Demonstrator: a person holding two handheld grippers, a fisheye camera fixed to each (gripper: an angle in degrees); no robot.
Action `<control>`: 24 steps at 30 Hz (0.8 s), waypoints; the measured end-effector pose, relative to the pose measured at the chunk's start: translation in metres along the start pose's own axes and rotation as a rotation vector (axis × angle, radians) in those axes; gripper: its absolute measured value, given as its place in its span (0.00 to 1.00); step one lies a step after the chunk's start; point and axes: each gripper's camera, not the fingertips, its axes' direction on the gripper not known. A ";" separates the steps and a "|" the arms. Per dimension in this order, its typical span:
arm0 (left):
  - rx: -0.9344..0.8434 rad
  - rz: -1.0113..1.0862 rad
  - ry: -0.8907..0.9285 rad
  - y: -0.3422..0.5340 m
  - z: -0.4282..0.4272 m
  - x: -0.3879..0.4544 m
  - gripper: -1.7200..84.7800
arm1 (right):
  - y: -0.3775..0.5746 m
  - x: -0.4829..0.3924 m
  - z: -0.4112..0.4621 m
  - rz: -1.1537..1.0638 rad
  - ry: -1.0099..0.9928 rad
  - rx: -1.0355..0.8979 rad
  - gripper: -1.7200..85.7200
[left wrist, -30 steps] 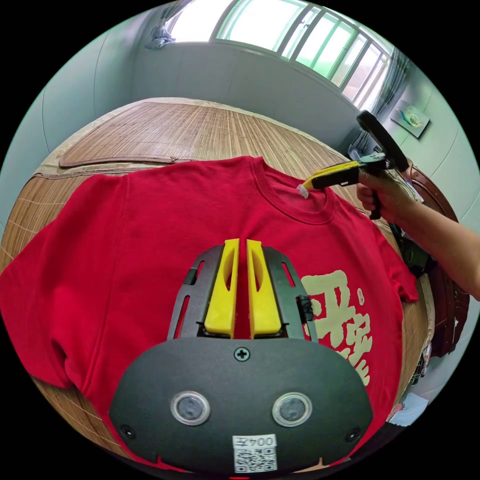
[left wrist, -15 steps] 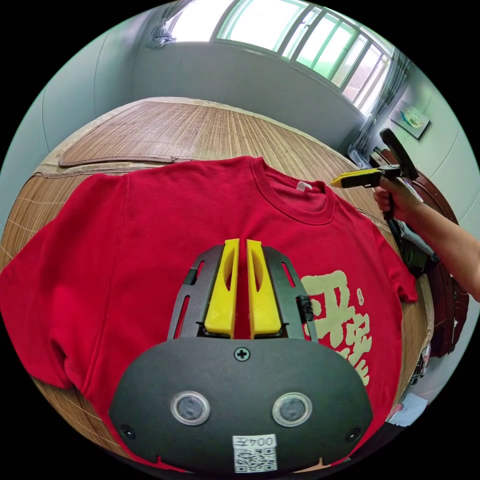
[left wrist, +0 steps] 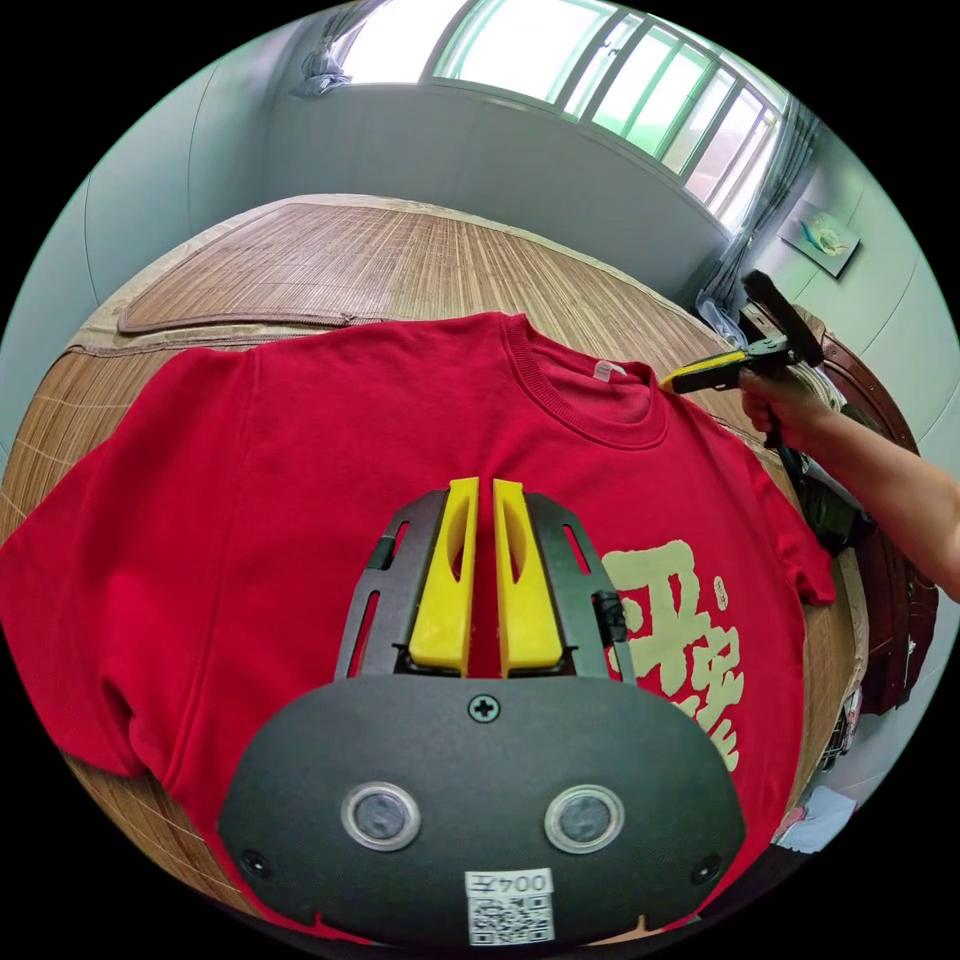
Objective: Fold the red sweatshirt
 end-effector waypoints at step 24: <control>-0.047 -0.034 0.014 -0.027 0.007 0.003 0.03 | 0.263 -0.187 0.040 0.174 -0.060 -0.074 0.14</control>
